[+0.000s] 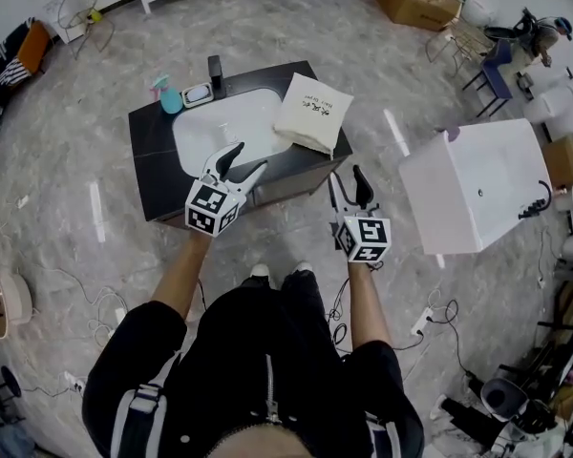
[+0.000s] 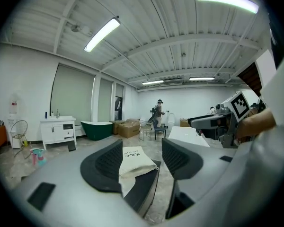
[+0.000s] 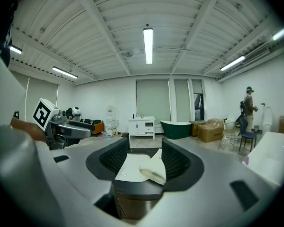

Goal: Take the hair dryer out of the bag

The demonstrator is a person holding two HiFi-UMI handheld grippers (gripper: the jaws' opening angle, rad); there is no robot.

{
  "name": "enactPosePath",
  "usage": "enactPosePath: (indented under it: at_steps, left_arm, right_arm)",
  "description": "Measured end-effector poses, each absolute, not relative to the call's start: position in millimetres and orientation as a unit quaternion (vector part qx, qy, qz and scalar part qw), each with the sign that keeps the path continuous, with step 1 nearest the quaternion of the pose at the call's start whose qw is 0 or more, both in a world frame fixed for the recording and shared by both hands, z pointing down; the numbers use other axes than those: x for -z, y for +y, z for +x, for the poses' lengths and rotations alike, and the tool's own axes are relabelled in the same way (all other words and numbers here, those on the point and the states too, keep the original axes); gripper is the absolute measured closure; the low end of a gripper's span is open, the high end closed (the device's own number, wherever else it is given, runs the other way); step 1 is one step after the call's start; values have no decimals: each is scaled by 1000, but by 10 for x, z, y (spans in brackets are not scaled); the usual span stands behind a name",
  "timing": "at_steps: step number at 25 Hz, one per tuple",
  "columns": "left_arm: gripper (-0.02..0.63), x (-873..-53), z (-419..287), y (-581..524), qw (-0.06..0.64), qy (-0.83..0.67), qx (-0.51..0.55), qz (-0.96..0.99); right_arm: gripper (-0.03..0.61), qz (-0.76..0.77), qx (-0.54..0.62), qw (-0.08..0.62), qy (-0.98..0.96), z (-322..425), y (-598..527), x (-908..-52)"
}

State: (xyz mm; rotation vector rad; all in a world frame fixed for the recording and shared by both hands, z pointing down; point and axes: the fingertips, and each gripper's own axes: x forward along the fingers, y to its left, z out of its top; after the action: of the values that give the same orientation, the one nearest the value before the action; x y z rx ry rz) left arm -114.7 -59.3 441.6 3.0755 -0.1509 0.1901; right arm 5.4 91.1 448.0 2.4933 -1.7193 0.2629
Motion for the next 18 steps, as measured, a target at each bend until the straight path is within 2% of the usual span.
enactPosePath:
  at_steps: [18]
  left_arm:
    - [351,-4604,-368,-1199,44,-135,-74,987]
  right_arm:
    - [354,763,-100,62,-636,1101,35,-4745]
